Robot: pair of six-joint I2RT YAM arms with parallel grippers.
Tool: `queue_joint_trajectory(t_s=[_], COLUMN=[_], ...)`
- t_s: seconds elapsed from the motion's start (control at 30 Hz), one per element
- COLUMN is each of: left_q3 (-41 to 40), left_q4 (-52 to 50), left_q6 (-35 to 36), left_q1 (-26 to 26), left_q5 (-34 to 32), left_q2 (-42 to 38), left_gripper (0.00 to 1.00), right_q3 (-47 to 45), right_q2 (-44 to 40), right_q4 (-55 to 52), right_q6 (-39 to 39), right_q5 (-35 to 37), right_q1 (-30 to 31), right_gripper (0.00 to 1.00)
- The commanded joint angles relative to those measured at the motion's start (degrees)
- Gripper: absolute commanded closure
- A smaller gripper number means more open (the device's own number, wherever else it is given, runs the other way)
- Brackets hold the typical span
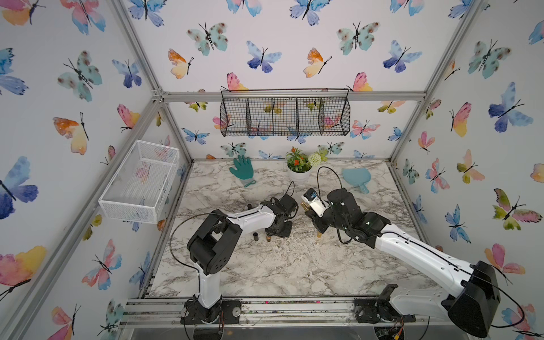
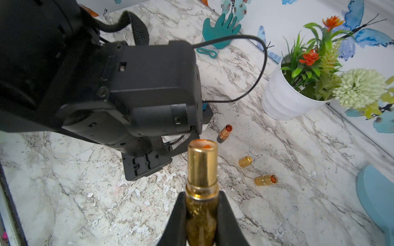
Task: Open the lipstick cap
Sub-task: Place the cover at the center of the board, then place the lipstick at the center of the board.
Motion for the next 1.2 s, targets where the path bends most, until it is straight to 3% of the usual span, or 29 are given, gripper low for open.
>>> queue_joint_trajectory(t_s=[0.0, 0.2, 0.5, 0.67, 0.83, 1.0, 1.17], left_q3=[-0.06, 3.83, 10.37, 11.58, 10.79, 5.83, 3.35], left_q4=[-0.98, -3.78, -7.06, -7.31, -5.86, -1.95, -1.85], left_q6=[-0.15, 0.21, 0.73, -0.13, -2.0, -3.39, 0.37], left_q1=[-0.55, -0.46, 0.6, 2.84, 7.8, 17.5, 19.54], left_q5=[-0.85, -0.45, 3.17, 8.46, 17.37, 33.97, 44.32], left_q2=[0.52, -1.5, -3.81, -5.03, -9.3, -16.13, -18.6], left_gripper=[0.64, 0.55, 0.5, 0.5, 0.5, 0.46, 0.43], right_q3=[-0.76, -0.84, -1.1, -1.02, -1.41, -2.53, -2.3], right_q2=[0.4, 0.41, 0.78, 0.82, 1.23, 2.2, 4.13], right_q4=[0.95, 1.42, 2.36, 2.46, 3.02, 4.63, 6.57], right_q6=[0.89, 1.42, 1.68, 1.77, 2.12, 2.82, 3.26], right_q5=[-0.69, -1.35, -1.09, -1.02, -1.47, -3.22, -6.0], right_q1=[0.18, 0.16, 0.21, 0.17, 0.18, 0.19, 0.25], right_gripper=[0.98, 0.98, 0.98, 0.98, 0.98, 0.98, 0.98])
